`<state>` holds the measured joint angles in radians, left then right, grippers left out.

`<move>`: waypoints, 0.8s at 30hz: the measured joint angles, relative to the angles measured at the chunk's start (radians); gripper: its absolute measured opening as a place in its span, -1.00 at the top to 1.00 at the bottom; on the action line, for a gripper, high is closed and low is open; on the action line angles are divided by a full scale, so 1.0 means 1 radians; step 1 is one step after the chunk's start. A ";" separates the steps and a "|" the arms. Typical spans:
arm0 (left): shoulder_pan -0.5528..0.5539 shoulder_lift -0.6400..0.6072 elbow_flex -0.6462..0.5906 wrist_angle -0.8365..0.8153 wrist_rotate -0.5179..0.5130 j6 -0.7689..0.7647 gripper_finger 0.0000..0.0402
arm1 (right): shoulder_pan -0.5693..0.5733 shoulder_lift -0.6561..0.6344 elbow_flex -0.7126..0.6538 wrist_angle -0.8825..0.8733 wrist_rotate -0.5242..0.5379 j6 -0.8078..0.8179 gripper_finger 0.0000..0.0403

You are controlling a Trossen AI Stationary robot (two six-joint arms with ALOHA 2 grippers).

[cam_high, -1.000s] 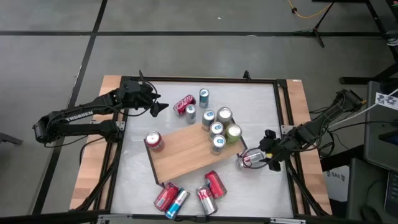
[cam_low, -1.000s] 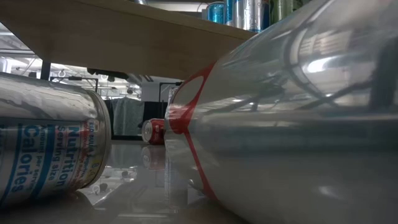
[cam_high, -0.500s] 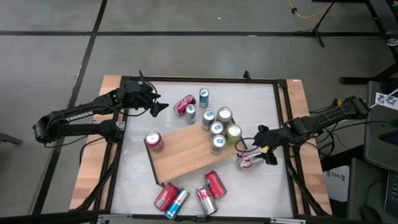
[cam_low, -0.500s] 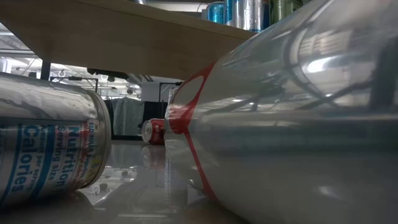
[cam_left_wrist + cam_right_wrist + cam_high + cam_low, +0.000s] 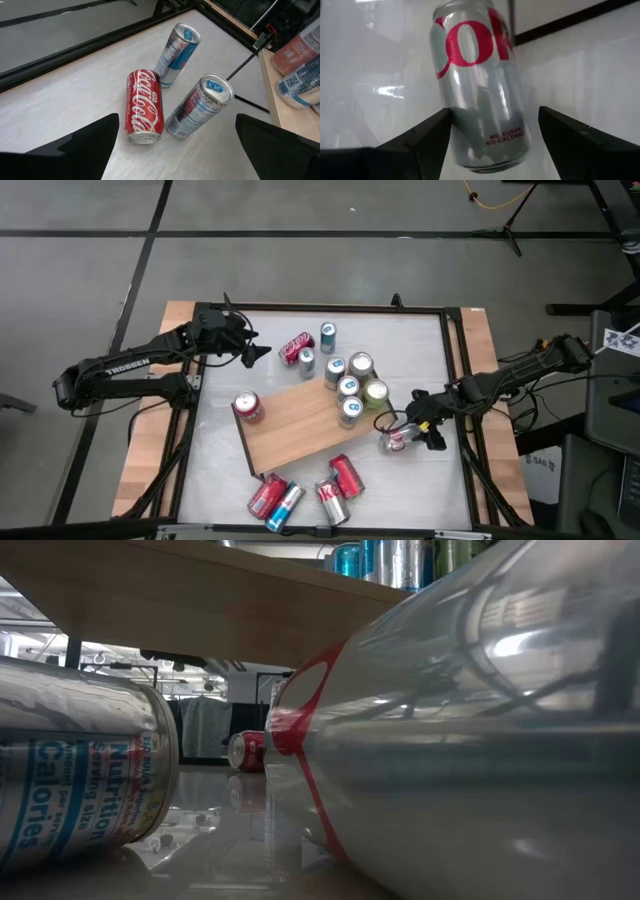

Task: Place canned beverage on shelf
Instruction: Put the red silver soda can on the shelf

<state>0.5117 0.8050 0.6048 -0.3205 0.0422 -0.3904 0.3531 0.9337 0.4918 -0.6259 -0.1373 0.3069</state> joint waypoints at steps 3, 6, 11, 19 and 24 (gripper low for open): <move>0.000 0.000 0.000 0.000 0.000 0.000 -0.97 | 0.000 0.000 -0.027 0.045 -0.019 -0.002 -0.44; 0.000 0.000 0.000 0.000 0.000 0.000 -0.97 | 0.000 -0.001 -0.040 0.069 -0.015 -0.002 -0.44; 0.000 0.000 0.000 0.000 0.000 0.000 -0.97 | 0.000 -0.002 -0.043 0.070 -0.015 -0.002 -0.44; 0.000 0.000 0.000 0.000 0.000 0.000 -0.97 | 0.000 -0.001 -0.045 0.084 -0.012 -0.002 -0.44; 0.000 0.000 0.000 0.000 0.000 0.000 -0.97 | 0.000 -0.001 -0.045 0.083 -0.011 -0.002 -0.44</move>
<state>0.5121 0.8047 0.6048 -0.3203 0.0418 -0.3901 0.3531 0.9329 0.4469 -0.5426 -0.1486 0.3054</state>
